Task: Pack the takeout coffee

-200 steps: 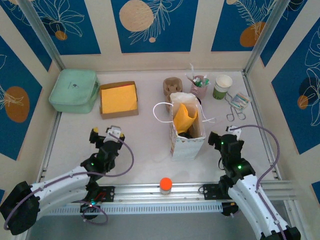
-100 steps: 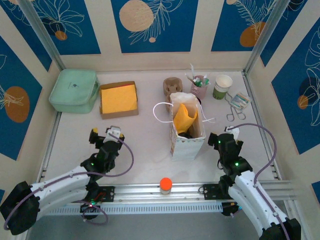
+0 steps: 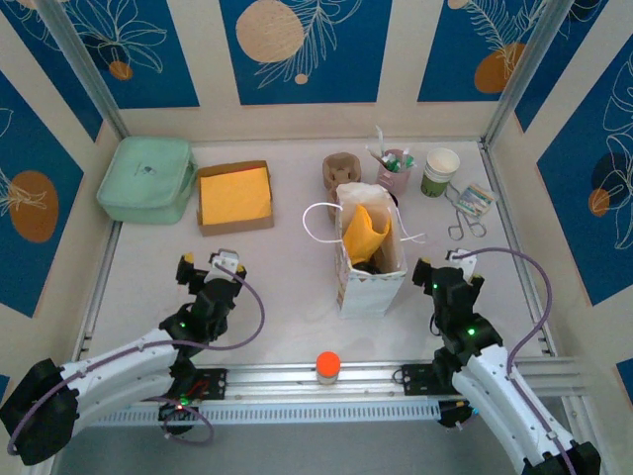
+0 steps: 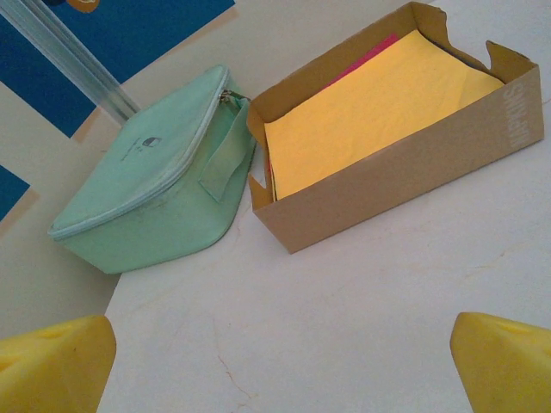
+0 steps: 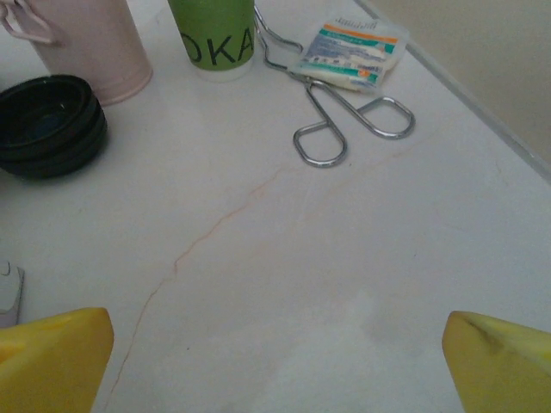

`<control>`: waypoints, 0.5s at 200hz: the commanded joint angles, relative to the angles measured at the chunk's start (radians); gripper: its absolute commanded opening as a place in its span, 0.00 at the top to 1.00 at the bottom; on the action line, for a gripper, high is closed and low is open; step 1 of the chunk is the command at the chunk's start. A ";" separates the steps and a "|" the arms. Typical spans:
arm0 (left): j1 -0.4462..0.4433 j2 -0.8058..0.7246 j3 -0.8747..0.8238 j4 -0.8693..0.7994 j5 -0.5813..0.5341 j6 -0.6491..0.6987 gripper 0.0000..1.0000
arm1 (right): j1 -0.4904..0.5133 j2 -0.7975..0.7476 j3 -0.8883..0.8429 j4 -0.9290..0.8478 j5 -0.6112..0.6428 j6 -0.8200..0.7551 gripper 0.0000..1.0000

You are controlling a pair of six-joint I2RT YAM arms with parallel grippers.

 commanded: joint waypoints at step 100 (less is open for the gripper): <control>0.010 -0.020 -0.006 -0.008 -0.011 -0.013 0.00 | 0.054 -0.039 -0.014 0.005 0.085 0.011 0.01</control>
